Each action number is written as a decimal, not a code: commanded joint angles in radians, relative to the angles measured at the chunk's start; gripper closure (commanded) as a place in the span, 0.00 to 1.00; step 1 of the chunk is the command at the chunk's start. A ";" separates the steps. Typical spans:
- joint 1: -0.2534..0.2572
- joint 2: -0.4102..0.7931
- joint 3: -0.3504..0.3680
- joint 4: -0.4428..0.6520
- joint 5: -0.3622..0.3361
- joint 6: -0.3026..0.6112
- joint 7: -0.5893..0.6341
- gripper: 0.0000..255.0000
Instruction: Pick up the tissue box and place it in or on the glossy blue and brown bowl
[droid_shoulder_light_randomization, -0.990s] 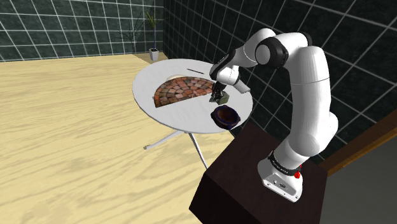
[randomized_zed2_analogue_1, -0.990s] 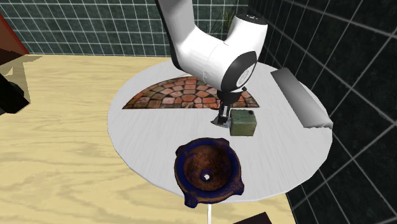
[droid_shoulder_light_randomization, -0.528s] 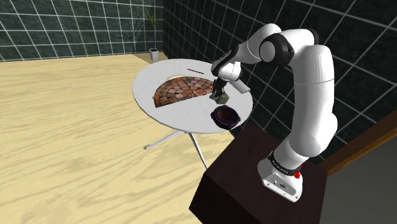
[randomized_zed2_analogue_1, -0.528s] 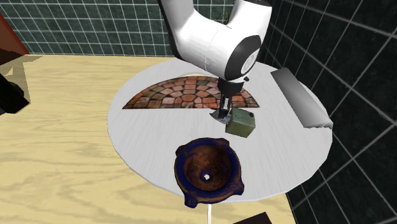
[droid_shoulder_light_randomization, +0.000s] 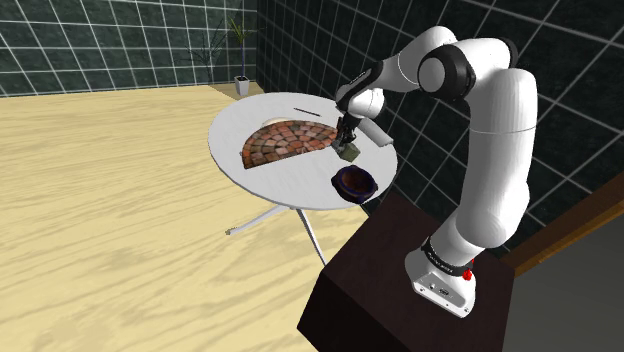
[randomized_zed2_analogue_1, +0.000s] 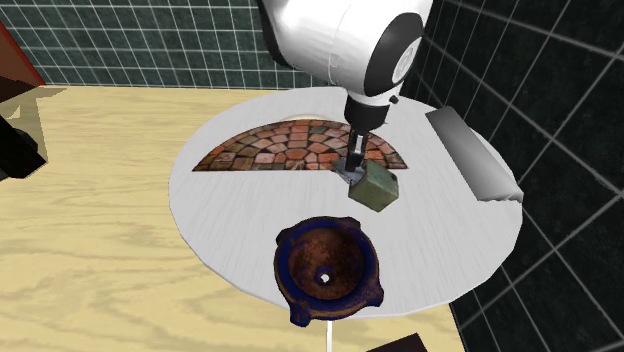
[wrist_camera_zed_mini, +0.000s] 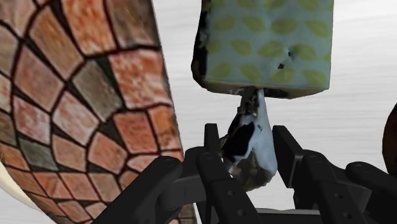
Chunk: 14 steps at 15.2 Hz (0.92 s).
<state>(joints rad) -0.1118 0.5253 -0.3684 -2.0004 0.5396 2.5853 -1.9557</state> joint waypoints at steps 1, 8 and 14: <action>0.010 -0.021 -0.012 -0.002 -0.016 -0.017 0.014 1.00; 0.039 -0.091 -0.052 -0.005 -0.073 -0.078 0.060 1.00; 0.060 -0.147 -0.082 0.001 -0.123 -0.134 0.098 1.00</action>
<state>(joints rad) -0.0550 0.3877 -0.4456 -2.0012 0.4251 2.4604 -1.8639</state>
